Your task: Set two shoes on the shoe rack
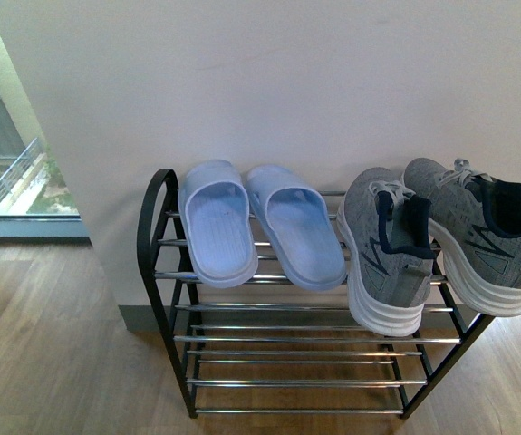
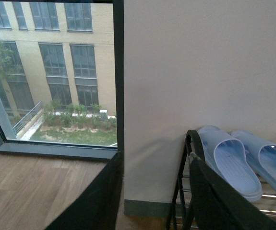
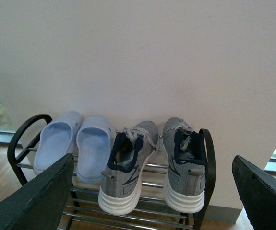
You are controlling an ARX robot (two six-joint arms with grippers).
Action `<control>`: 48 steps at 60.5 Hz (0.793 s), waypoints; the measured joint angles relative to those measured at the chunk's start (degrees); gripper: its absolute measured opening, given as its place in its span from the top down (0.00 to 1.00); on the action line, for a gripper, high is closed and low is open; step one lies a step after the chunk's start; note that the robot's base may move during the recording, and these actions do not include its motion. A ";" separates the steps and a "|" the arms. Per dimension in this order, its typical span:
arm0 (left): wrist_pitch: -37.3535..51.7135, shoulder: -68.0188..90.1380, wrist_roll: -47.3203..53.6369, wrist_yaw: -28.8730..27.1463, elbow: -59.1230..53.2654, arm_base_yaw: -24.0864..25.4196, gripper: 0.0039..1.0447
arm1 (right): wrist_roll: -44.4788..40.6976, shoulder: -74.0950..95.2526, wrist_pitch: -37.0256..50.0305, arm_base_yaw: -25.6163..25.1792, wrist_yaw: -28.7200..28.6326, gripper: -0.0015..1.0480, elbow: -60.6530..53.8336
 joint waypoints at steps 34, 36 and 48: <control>-0.02 -0.04 0.17 0.00 0.00 0.00 0.09 | 0.00 0.00 0.00 0.00 -0.04 0.09 0.00; 0.00 -0.04 0.17 0.00 0.00 0.00 0.09 | 0.00 0.02 0.00 0.00 -0.04 0.09 0.00; 0.00 -0.04 0.20 0.02 0.00 0.00 0.09 | 0.02 -0.02 0.00 0.00 -0.02 0.09 0.00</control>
